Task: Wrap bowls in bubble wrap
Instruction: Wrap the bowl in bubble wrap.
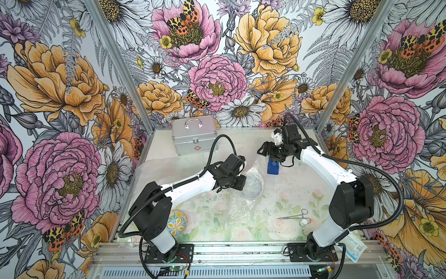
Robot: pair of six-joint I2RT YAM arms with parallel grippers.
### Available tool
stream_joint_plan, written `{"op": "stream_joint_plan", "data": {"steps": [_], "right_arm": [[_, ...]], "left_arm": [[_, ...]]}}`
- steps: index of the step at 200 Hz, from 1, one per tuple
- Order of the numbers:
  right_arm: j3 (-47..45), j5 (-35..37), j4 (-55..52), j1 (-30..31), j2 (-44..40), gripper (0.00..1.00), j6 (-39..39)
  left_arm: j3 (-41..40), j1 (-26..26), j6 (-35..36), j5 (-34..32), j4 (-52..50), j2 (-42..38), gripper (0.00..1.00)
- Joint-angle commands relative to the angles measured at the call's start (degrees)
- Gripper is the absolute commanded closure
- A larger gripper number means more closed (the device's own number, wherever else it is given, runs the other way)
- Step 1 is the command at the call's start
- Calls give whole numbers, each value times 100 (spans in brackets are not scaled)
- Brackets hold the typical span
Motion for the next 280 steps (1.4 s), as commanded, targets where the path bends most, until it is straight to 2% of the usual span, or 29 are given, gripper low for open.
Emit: {"op": "stream_joint_plan", "data": {"steps": [1, 30, 46, 63, 96, 102, 119, 129, 178, 219, 222, 239, 258, 280], "right_arm": [[251, -135, -165, -48, 122, 26, -191], [172, -130, -222, -50, 152, 51, -183], [180, -73, -320, -40, 86, 51, -254], [239, 146, -519, -57, -17, 41, -390], [347, 303, -836, -92, -106, 45, -533], [345, 318, -869, -88, -108, 46, -550], [304, 324, -878, -73, -84, 66, -562], [316, 353, -908, -69, -55, 73, -569], [470, 860, -1209, -74, -120, 69, -742], [548, 994, -1303, -76, -155, 74, -754], [558, 993, -1306, -77, -155, 76, -753], [575, 939, -1304, -68, -174, 100, -737], [602, 822, -1296, 17, -234, 100, -719], [606, 661, -1228, 252, -339, 100, -676]], "left_arm": [[232, -50, 407, -554, -125, -64, 100], [288, -48, 352, -681, -133, 17, 100], [354, 10, 246, -736, -235, 148, 100], [308, 35, 178, -769, -244, 182, 100], [268, 32, 227, -905, -236, 119, 100], [266, 33, 225, -921, -237, 103, 100], [255, 21, 230, -930, -205, 81, 100], [254, 14, 222, -930, -196, 97, 100], [220, 17, 166, -1069, -223, 206, 100], [245, -15, 145, -1121, -213, 284, 100], [246, -19, 151, -1132, -213, 284, 100], [239, -15, 114, -1112, -222, 331, 100], [268, 81, -117, -922, -231, 458, 100], [278, 533, -876, -121, -142, 771, 100]]}}
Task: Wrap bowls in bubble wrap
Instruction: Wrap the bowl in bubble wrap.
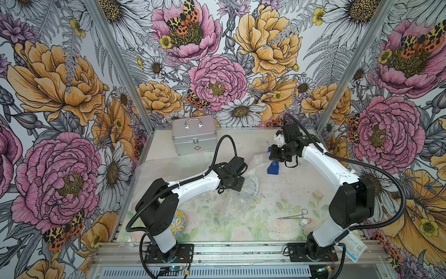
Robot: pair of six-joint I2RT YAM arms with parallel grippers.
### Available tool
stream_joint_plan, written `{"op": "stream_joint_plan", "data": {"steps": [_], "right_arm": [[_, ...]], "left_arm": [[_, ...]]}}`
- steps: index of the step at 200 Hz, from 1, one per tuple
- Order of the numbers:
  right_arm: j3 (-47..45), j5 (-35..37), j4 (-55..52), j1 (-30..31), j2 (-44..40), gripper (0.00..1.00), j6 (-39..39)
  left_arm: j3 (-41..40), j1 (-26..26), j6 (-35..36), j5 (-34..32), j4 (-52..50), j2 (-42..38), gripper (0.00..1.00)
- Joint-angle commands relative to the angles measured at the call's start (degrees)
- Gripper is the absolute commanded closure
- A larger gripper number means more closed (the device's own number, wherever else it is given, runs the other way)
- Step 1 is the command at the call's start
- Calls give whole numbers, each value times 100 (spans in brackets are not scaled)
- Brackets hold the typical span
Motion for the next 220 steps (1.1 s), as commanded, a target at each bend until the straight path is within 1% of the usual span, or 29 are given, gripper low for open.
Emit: {"op": "stream_joint_plan", "data": {"steps": [1, 13, 29, 31, 54, 67, 80, 106, 139, 164, 209, 220], "right_arm": [[211, -127, 68, 243, -301, 100, 11], [103, -137, 249, 467, -381, 100, 99], [-48, -55, 405, 794, -385, 100, 272], [-82, -51, 437, 843, -388, 100, 306], [-701, -128, 1078, 1322, -425, 100, 676], [-1159, -224, 1523, 1590, -419, 100, 820], [-1469, -139, 1780, 1880, -289, 100, 835], [-1593, -63, 1900, 2272, 219, 100, 768], [-1457, -93, 2097, 2325, 526, 100, 600], [-1220, 50, 2073, 2262, 766, 100, 482], [-1259, 59, 2073, 2097, 1088, 100, 372], [-1282, 21, 2082, 2071, 1152, 100, 346]], "left_arm": [[145, 461, -835, 753, 247, 290, 100], [127, 716, -1254, 1119, 430, 458, 100], [146, 984, -1711, 1437, 699, 588, 100], [150, 1009, -1766, 1465, 730, 750, 100], [271, 1282, -2267, 1787, 1049, 1158, 100], [408, 1377, -2402, 1868, 1065, 1404, 100], [492, 1415, -2467, 1884, 1055, 1594, 100], [530, 1407, -2505, 1923, 1033, 1771, 100], [484, 1373, -2487, 2056, 1025, 1834, 100], [396, 1340, -2521, 2072, 1025, 1815, 100], [265, 1468, -2510, 2301, 1043, 1713, 100], [270, 1509, -2471, 2444, 1043, 1707, 93]]}}
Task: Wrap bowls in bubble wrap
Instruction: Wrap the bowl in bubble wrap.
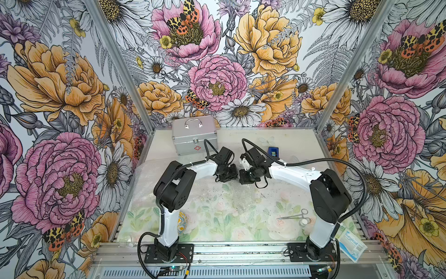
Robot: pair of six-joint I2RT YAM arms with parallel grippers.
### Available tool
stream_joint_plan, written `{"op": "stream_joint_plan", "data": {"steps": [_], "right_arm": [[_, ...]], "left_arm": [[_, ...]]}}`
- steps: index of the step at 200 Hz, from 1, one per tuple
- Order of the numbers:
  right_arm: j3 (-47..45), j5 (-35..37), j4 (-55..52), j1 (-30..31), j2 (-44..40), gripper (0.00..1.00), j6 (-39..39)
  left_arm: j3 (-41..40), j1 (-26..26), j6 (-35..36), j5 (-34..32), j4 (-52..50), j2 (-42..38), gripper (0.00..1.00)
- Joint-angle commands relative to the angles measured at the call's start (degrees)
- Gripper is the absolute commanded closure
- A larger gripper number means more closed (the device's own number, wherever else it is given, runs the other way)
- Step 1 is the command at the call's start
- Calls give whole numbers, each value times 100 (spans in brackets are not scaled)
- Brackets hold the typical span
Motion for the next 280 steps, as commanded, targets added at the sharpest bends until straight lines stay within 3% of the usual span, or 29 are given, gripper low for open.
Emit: {"op": "stream_joint_plan", "data": {"steps": [1, 45, 95, 154, 206, 249, 280], "right_arm": [[47, 25, -5, -78, 233, 100, -157], [-73, 47, 12, -243, 111, 100, -264], [6, 183, 64, -282, -102, 100, -398], [-28, 503, 214, -236, -572, 100, -711], [-134, 530, 336, -212, -564, 100, -884], [-161, 588, 379, -70, -541, 100, -1005], [-175, 676, 434, -61, -568, 100, -952]], "left_arm": [[-163, 88, -14, 277, -96, 88, 93], [-468, 347, -36, 658, 137, -469, 53], [-523, 211, -110, 911, 389, -806, 40], [-450, 194, -410, 513, 340, -1508, 39], [74, 142, -525, 698, 316, -1139, 35], [315, -106, -587, 813, 329, -742, 43], [323, -176, -693, 911, 356, -532, 57]]}}
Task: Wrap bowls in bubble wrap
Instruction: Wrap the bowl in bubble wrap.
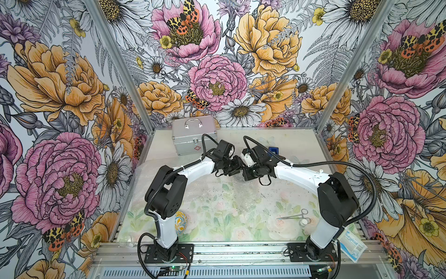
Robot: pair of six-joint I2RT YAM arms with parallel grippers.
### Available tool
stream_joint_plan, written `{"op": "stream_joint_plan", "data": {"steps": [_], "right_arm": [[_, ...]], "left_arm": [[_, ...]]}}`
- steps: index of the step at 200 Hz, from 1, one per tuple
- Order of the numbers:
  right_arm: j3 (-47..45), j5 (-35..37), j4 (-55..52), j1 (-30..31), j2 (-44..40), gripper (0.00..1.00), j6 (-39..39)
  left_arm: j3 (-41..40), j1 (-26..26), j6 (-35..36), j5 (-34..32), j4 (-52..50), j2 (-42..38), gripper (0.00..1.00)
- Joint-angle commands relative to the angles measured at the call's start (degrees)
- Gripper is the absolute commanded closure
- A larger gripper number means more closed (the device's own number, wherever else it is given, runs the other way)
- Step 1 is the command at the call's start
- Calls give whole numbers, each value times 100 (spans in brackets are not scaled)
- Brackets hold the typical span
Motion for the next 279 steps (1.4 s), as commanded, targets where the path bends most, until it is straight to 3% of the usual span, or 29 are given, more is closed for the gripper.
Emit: {"op": "stream_joint_plan", "data": {"steps": [1, 30, 42, 63, 98, 119, 154, 218, 247, 273, 279], "right_arm": [[-2, 149, 220, 37, -96, 100, -37], [-7, 193, 220, 37, -104, 99, 28], [-25, 227, 212, 37, -190, 92, 46], [-139, 384, 184, 7, -552, 68, 79], [-634, 717, 178, -442, -1546, 42, 531], [-654, 821, 39, -724, -1654, 36, 969], [-210, 566, -281, -704, -747, 34, 1375], [317, 342, -447, -284, 475, 21, 1220], [203, 387, -527, -236, 684, 20, 1135], [232, 468, -636, -226, 797, 20, 976], [259, 472, -669, -226, 815, 20, 942]], "left_arm": [[133, -77, -62, 182, 59, 119, 58], [111, -131, -67, 173, 88, 168, 90], [97, -132, -37, 165, 87, 171, 100], [69, -89, -7, 104, 7, 203, 100], [4, -29, 39, 48, 19, 159, 100], [32, -70, 77, 50, 43, 155, 100], [-62, -91, 47, -50, 67, 70, 100], [-137, -95, 34, 19, 131, -4, 100], [-229, 138, 102, -195, 107, -470, 53], [-161, 388, 353, -263, -21, -595, 32], [-95, 418, 439, -221, -65, -540, 23]]}}
